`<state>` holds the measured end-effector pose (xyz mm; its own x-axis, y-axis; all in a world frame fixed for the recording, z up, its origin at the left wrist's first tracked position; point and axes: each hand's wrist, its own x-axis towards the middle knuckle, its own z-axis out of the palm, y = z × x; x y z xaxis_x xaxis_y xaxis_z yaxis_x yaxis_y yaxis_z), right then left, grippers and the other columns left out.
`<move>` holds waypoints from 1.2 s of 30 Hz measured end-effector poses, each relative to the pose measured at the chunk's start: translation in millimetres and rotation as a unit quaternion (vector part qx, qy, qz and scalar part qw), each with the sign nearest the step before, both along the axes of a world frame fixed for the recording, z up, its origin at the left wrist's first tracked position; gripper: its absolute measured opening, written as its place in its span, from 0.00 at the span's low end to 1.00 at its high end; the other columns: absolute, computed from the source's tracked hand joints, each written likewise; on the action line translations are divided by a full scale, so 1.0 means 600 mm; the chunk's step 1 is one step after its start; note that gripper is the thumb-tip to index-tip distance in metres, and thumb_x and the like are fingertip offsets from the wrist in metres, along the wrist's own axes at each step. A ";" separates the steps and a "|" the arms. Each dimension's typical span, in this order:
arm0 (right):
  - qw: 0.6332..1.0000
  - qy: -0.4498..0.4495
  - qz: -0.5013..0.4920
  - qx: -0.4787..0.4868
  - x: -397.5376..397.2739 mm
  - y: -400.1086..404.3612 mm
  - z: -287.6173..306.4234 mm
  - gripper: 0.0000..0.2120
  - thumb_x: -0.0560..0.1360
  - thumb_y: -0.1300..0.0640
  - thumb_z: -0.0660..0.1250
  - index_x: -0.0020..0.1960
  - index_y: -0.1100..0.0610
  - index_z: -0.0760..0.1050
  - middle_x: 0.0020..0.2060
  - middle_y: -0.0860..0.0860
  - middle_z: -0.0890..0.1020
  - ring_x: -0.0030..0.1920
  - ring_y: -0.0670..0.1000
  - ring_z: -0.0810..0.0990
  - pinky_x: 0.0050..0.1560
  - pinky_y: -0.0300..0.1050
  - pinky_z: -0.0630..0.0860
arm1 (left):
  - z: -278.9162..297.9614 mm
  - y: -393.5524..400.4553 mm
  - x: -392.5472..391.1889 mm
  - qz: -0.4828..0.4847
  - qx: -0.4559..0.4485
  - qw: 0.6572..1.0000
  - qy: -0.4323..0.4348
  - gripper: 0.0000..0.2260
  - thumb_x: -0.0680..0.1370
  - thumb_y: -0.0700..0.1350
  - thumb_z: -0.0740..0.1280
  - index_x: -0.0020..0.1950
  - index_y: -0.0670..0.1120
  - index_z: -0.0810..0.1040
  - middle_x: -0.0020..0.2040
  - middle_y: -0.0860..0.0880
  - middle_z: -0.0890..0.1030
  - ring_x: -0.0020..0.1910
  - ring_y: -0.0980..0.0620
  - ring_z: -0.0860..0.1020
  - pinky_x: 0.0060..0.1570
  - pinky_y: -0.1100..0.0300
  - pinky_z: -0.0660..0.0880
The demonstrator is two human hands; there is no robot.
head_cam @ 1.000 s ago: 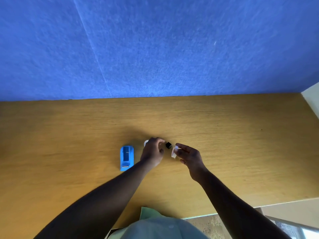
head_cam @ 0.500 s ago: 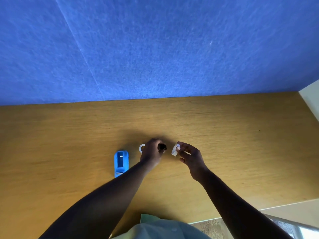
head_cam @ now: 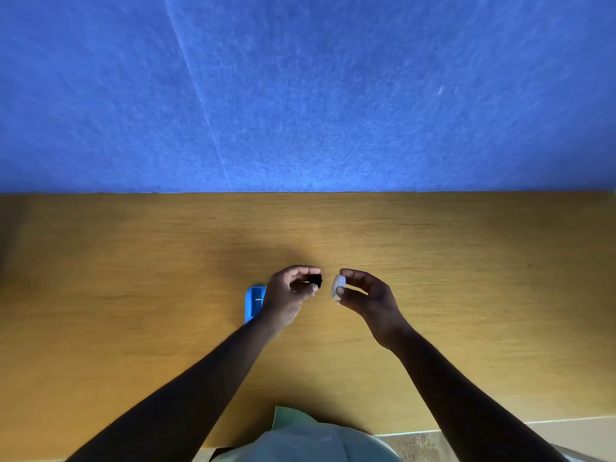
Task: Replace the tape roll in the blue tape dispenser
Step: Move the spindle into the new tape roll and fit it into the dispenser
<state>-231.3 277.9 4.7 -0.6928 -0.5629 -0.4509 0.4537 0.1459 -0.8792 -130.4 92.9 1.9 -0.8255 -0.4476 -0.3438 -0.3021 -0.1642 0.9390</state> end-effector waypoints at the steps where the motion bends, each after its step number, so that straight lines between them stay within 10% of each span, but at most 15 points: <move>1: 1.000 0.002 0.007 -0.007 0.003 -0.007 0.004 0.22 0.71 0.57 0.82 0.63 0.53 0.83 0.61 0.56 0.86 0.62 0.61 0.84 0.64 0.59 0.82 | 0.004 -0.005 0.006 0.007 0.000 1.000 0.000 0.16 0.74 0.33 0.76 0.52 0.53 0.86 0.49 0.50 0.88 0.51 0.49 0.86 0.54 0.49 0.83; 16: 0.996 0.028 0.068 -0.044 0.080 -0.118 0.060 0.25 0.67 0.52 0.81 0.64 0.54 0.83 0.57 0.56 0.87 0.59 0.57 0.86 0.60 0.53 0.84 | 0.064 -0.082 0.105 0.019 -0.063 0.998 0.019 0.15 0.73 0.34 0.76 0.58 0.46 0.86 0.53 0.53 0.87 0.53 0.59 0.85 0.51 0.70 0.77; 36: 0.996 0.047 0.060 -0.049 0.151 -0.181 0.077 0.18 0.75 0.64 0.76 0.64 0.59 0.83 0.57 0.60 0.87 0.56 0.55 0.87 0.56 0.50 0.85 | 0.064 -0.157 0.162 -0.006 -0.098 0.995 0.006 0.15 0.68 0.33 0.80 0.52 0.43 0.86 0.45 0.52 0.87 0.46 0.58 0.85 0.49 0.60 0.83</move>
<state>-140.7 169.4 50.7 -0.6544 -0.6828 -0.3250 0.3523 0.1050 -0.9300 -33.1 -1.6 40.4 -0.8350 -0.4951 -0.2402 -0.2909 0.0267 0.9564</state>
